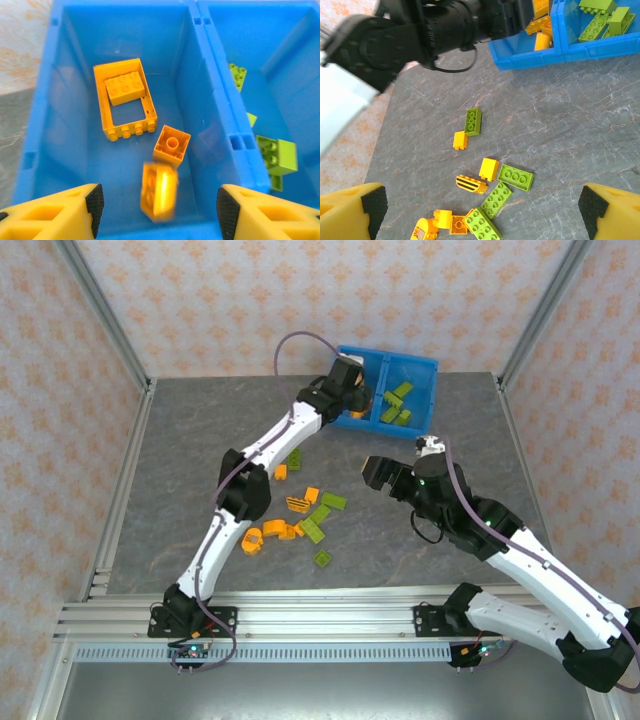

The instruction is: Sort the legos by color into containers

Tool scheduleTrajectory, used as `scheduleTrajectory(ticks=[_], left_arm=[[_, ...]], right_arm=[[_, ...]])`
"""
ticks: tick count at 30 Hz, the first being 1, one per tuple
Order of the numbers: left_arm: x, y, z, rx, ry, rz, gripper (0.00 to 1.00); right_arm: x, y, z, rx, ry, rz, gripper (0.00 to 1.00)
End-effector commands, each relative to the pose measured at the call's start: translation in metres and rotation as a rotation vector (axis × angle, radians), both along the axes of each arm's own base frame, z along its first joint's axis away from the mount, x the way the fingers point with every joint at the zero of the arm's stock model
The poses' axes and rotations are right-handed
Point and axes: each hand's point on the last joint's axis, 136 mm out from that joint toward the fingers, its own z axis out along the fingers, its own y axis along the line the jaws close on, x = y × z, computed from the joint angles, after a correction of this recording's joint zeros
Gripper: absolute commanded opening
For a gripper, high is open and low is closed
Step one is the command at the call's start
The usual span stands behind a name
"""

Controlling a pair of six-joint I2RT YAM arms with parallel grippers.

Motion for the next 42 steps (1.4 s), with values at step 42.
scheduleTrajectory(ticks=[42], left_arm=[[-0.173, 0.178, -0.174, 0.131, 0.573, 0.264, 0.44]], right_arm=[[0.006, 0.009, -0.013, 0.006, 0.051, 0.000, 0.99]])
